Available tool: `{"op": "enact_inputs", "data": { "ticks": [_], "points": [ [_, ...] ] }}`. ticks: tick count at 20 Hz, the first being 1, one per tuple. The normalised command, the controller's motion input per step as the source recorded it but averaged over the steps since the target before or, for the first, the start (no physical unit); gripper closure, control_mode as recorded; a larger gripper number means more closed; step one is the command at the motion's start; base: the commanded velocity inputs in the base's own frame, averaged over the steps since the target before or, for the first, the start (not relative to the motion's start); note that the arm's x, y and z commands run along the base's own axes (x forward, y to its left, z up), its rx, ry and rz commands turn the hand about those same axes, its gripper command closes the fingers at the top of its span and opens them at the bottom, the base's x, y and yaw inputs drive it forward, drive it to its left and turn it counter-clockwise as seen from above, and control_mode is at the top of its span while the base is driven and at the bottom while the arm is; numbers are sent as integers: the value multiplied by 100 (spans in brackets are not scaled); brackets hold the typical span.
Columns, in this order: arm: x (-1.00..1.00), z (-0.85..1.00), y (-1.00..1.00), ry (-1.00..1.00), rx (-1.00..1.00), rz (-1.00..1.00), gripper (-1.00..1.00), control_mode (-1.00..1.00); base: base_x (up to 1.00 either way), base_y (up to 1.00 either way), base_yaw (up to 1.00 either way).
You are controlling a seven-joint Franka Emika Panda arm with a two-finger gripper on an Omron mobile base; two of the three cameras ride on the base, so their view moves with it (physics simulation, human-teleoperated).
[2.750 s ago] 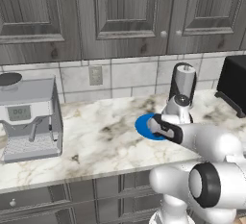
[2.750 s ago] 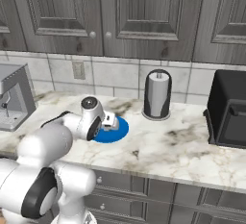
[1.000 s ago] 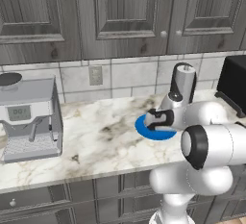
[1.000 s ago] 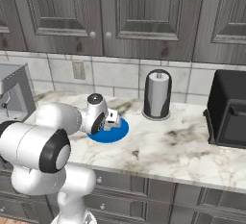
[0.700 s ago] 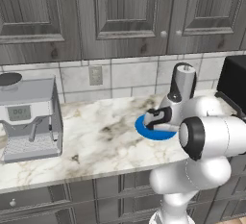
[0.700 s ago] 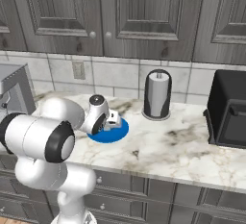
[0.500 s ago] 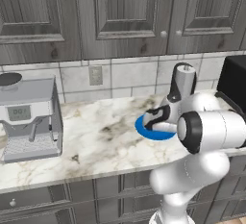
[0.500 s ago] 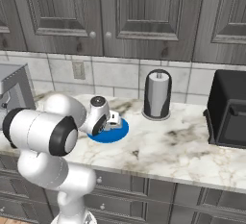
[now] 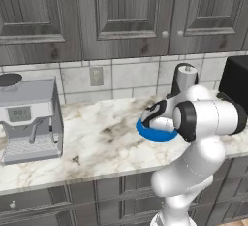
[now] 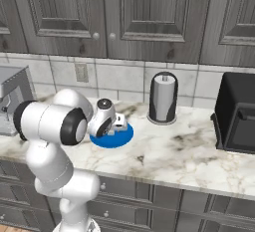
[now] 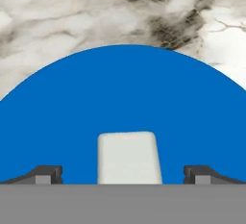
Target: Pick up the marshmallow and place it in the cup of hot chocolate on the dining counter.
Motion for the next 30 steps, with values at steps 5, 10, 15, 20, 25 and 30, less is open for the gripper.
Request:
{"op": "enact_inputs", "data": {
  "ticks": [5, 10, 15, 20, 25, 30],
  "points": [
    [17, -12, 0, 1, 0, 1, 100, -100, 0, 0, 0],
    [0, -32, 0, 4, 0, 1, 100, -100, 0, 0, 0],
    [0, -33, 0, 5, 0, 0, 100, -100, 0, 0, 0],
    [-20, -4, 5, 1, 0, 0, 100, -100, 0, 0, 0],
    [-22, 0, 1, 0, 0, 0, 100, -100, 0, 0, 0],
    [-17, -4, 0, 0, 0, 0, 100, -100, 0, 0, 0]
  ]
}}
